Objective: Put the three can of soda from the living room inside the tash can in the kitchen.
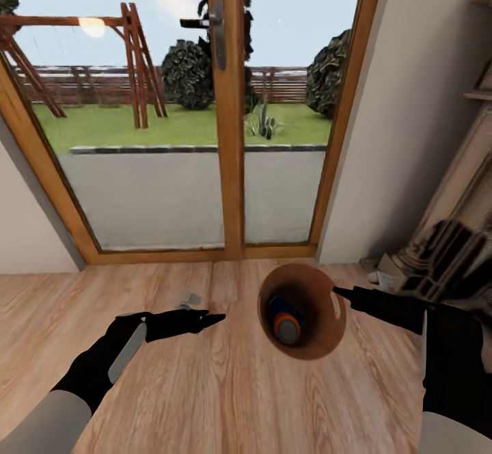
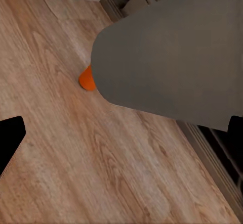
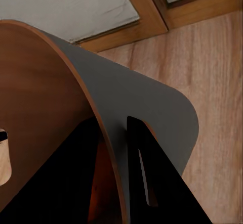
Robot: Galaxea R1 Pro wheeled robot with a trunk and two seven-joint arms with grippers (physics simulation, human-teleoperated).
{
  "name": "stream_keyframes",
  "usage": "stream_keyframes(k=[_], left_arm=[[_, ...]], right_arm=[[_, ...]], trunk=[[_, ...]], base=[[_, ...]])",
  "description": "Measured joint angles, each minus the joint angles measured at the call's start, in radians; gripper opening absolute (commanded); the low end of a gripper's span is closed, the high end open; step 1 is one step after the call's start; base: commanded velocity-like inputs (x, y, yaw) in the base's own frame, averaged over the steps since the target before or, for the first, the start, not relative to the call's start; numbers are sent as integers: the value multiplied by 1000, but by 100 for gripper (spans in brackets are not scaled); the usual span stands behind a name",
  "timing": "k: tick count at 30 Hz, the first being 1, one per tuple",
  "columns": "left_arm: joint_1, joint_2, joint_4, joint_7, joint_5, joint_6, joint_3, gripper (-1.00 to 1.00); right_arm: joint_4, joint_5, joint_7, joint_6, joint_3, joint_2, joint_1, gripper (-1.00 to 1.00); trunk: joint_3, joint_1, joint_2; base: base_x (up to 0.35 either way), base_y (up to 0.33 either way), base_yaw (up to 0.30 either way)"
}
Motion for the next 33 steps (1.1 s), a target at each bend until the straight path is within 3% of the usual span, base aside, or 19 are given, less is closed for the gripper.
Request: stream_keyframes(k=[21, 33], left_arm=[[0, 0, -1, -1, 0, 0, 0, 100], [1, 1, -1, -3, 0, 0, -1, 100]], right_arm=[[-1, -2, 2, 1, 0, 0, 0, -100], [-1, -2, 2, 1, 0, 0, 0, -100]], trunk=[[0, 0, 0], [0, 0, 0]], base=[[337, 0, -280], [213, 0, -277]])
